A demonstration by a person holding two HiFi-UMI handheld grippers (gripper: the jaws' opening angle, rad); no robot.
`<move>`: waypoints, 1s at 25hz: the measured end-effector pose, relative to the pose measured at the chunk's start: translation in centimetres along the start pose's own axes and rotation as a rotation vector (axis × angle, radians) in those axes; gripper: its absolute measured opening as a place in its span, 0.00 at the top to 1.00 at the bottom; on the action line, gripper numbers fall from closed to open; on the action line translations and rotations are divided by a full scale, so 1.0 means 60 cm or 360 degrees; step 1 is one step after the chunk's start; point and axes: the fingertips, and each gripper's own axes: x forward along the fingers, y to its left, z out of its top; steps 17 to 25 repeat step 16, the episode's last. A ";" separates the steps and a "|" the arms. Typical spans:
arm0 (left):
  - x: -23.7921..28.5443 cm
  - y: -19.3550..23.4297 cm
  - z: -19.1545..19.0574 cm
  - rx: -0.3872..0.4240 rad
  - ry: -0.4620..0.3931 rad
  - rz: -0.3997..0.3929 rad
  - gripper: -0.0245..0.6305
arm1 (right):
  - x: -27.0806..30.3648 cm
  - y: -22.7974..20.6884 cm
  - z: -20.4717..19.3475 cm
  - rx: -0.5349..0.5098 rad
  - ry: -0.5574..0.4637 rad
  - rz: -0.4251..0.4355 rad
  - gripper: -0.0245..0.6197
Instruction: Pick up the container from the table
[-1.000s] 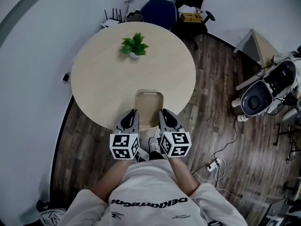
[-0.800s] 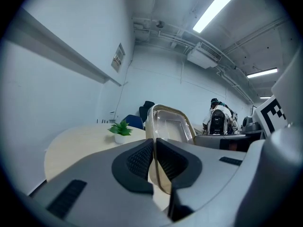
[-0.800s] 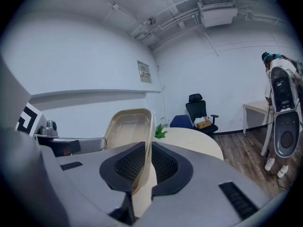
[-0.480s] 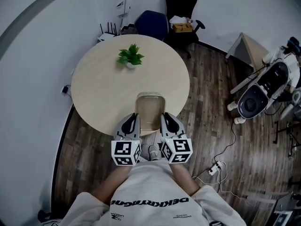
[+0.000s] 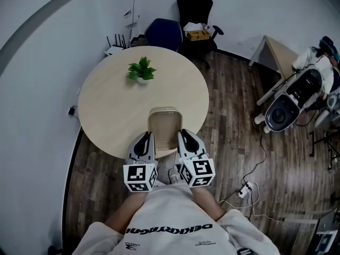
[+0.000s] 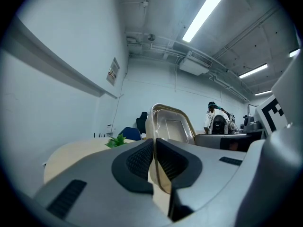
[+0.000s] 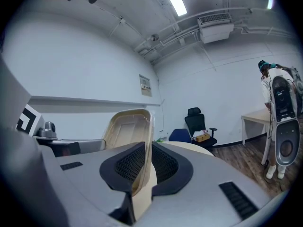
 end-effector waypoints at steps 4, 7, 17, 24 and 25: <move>0.000 -0.007 0.006 0.0005 -0.0014 -0.0001 0.91 | -0.004 -0.005 0.006 0.0003 -0.0014 0.0005 0.85; 0.007 -0.009 0.003 0.0007 -0.0018 -0.0005 0.91 | 0.000 -0.012 0.004 0.0005 -0.0018 0.0002 0.85; 0.030 -0.019 -0.008 -0.0006 -0.0010 0.0003 0.91 | 0.010 -0.037 -0.002 0.0013 -0.0007 -0.0009 0.85; 0.030 -0.019 -0.008 -0.0006 -0.0010 0.0003 0.91 | 0.010 -0.037 -0.002 0.0013 -0.0007 -0.0009 0.85; 0.030 -0.019 -0.008 -0.0006 -0.0010 0.0003 0.91 | 0.010 -0.037 -0.002 0.0013 -0.0007 -0.0009 0.85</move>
